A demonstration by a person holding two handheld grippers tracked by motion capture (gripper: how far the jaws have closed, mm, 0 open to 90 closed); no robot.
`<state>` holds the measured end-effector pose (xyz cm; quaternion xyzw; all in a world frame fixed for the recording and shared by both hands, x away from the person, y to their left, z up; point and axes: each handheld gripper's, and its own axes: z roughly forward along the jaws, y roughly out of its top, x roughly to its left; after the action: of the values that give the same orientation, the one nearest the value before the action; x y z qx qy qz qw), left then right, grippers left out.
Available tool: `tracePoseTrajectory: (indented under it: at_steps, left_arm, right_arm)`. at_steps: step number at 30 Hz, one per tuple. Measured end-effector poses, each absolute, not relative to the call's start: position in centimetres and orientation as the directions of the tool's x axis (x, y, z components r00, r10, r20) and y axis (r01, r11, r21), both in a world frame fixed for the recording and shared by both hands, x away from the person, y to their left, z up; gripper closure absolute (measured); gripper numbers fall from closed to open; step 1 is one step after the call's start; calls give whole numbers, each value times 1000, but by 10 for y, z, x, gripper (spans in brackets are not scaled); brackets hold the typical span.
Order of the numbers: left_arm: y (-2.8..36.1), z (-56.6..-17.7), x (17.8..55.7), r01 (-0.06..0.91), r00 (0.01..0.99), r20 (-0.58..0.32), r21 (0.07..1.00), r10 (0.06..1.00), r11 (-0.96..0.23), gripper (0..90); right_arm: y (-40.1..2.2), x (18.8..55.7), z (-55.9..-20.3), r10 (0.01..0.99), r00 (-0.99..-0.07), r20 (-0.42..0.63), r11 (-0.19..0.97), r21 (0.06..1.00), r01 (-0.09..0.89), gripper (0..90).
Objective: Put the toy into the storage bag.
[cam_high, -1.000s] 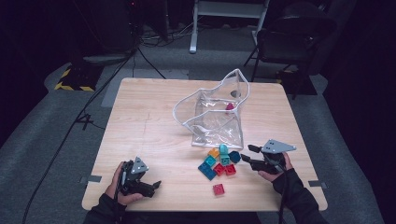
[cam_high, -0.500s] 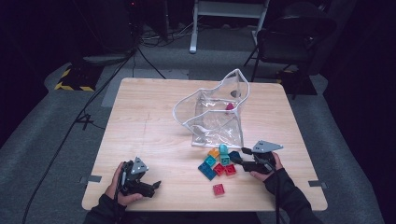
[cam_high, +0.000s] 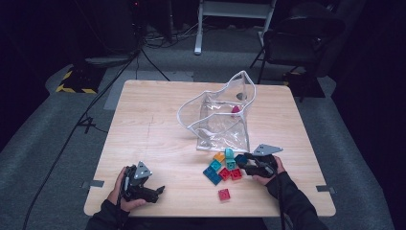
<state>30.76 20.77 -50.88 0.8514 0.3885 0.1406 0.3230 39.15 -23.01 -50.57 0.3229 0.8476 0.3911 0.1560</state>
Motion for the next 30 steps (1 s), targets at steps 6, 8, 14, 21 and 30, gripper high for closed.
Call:
tracePoseTrajectory:
  at_steps: [6, 8, 14, 21, 30]
  left_arm:
    - [208, -509, 308, 569, 659, -10, 660, 752, -490, 5]
    - [208, -509, 308, 571, 659, -14, 660, 752, -488, 5]
    - [208, -509, 308, 572, 659, -17, 660, 752, -487, 4]
    - [208, -509, 308, 572, 659, -17, 660, 752, -487, 4]
    - [208, -509, 309, 567, 664, -8, 658, 748, -496, 3]
  right_arm:
    - [-234, 390, -505, 681, -732, -8, 463, 780, 422, 590]
    - [-235, 389, -503, 681, -732, -8, 456, 787, 416, 590]
    - [-243, 383, -497, 683, -731, 0, 430, 808, 402, 591]
    - [-257, 375, -482, 687, -727, -16, 402, 842, 361, 591]
    - [-270, 378, -458, 713, -701, -4, 333, 882, 334, 591]
